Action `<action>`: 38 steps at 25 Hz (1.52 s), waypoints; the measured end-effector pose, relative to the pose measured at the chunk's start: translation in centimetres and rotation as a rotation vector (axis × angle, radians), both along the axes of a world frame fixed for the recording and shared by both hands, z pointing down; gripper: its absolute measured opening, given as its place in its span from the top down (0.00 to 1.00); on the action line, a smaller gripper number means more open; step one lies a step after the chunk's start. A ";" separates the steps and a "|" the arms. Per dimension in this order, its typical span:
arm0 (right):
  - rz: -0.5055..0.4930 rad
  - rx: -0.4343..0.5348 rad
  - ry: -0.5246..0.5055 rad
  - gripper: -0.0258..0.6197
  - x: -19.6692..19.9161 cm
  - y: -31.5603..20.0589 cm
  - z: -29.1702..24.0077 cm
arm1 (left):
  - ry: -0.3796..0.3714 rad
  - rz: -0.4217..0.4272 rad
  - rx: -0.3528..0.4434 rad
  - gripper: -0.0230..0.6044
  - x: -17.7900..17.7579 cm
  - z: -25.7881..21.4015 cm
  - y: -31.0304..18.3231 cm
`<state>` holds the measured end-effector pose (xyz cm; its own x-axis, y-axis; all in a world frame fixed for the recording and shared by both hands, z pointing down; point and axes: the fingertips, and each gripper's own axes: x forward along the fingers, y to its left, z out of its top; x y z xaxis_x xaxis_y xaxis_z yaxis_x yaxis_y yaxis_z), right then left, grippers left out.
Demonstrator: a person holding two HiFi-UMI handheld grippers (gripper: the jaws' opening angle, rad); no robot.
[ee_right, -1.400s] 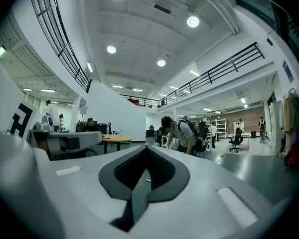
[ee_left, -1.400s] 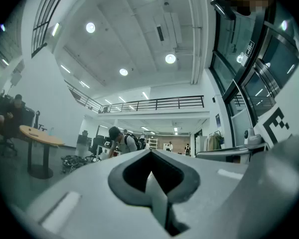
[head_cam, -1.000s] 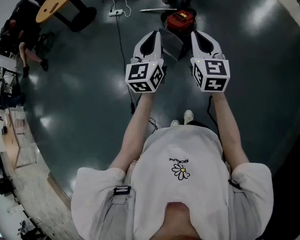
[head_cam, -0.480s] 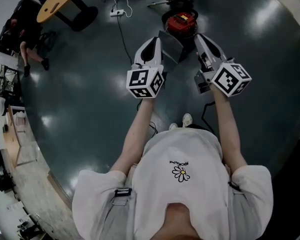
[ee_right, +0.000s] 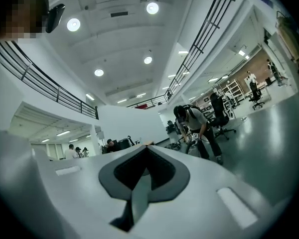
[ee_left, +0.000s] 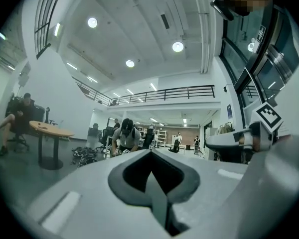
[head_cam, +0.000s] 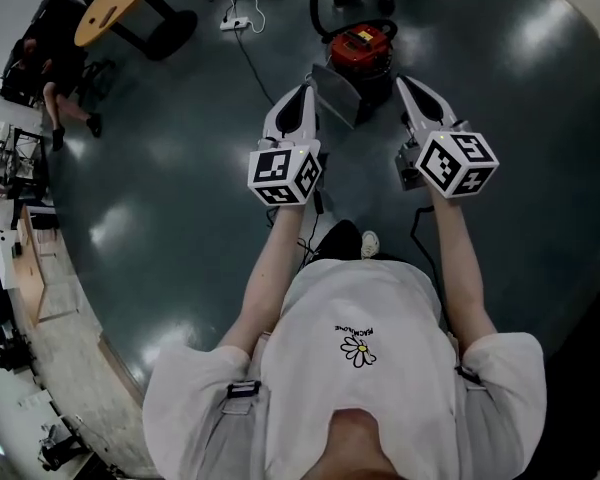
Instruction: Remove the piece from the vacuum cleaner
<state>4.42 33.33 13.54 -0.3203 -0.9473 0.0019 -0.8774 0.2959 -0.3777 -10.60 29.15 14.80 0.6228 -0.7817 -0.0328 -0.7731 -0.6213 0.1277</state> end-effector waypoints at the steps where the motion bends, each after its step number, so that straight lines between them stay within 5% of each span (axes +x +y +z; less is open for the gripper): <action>1: -0.001 -0.005 0.004 0.92 0.2 -0.4 0.5 | -0.005 -0.007 -0.002 0.96 0.1 0.4 -0.3; 9: -0.012 -0.038 0.101 0.92 0.6 -5.1 2.8 | -0.006 -0.026 -0.037 0.96 0.6 2.2 -5.3; 18: -0.028 -0.100 0.275 0.92 3.4 -18.6 5.6 | 0.021 -0.057 -0.116 0.96 3.0 6.4 -18.6; 24: -0.076 -0.158 0.304 0.92 3.2 -27.1 6.5 | 0.025 -0.067 -0.163 0.96 3.7 7.2 -26.6; 38: -0.242 -0.286 0.455 0.92 4.5 -40.8 17.0 | -0.074 -0.164 -0.368 0.96 5.5 16.8 -35.4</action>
